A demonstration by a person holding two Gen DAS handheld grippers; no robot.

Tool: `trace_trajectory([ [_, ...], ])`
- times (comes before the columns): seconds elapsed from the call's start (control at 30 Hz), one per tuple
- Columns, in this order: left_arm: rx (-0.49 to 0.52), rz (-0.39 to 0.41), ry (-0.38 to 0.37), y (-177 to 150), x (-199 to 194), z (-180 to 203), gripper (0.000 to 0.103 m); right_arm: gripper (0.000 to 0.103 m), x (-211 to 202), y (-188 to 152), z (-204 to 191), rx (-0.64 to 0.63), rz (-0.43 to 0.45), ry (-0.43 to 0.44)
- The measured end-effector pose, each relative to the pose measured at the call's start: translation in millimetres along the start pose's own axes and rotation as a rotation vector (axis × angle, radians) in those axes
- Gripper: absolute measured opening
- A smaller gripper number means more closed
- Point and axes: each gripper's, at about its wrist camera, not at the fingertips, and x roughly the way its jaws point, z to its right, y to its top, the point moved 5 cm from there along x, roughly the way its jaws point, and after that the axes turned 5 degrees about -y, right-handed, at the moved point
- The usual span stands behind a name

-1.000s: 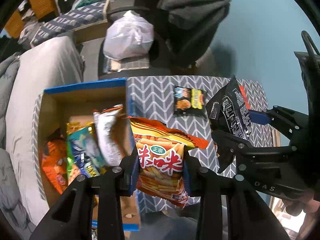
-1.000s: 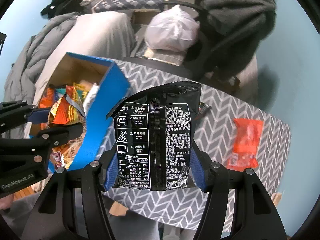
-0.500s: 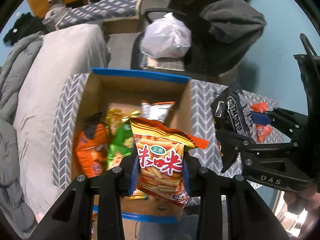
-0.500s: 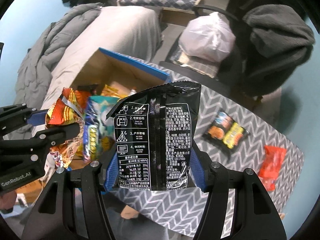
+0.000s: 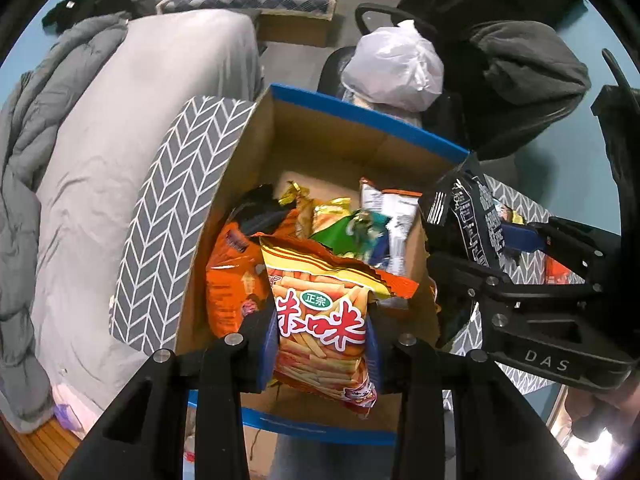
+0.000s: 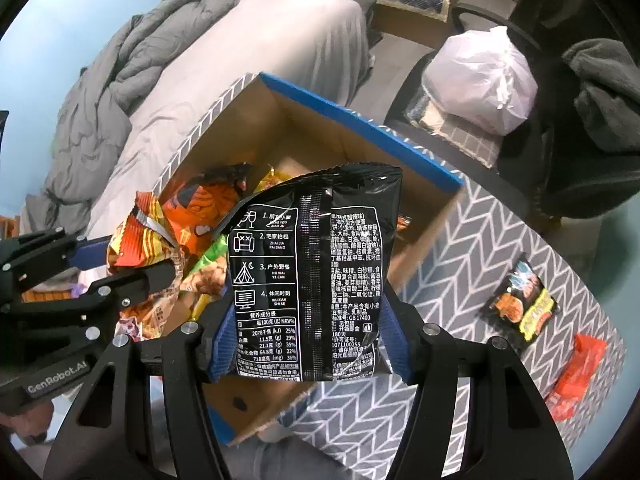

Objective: Organize snacks
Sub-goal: 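Open both tools to drop the snacks into the box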

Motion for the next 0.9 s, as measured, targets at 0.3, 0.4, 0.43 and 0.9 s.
trace_trajectory([
  [0.3,-0.056,-0.027,-0.013,-4,8,-14,0.039,0.063,14,8,-13,-0.03,-0.035,-0.044],
  [0.4,-0.057,-0.018,-0.014,-2,5,-15,0.05,0.073,11,8,-15,-0.037,-0.024,-0.062],
  [0.43,-0.055,-0.012,-0.009,-1,3,-14,0.055,0.073,9,9,-15,-0.037,-0.016,-0.07],
  [0.9,0.002,0.042,0.011,4,-18,6,0.068,0.073,-12,5,4,0.002,0.024,-0.092],
])
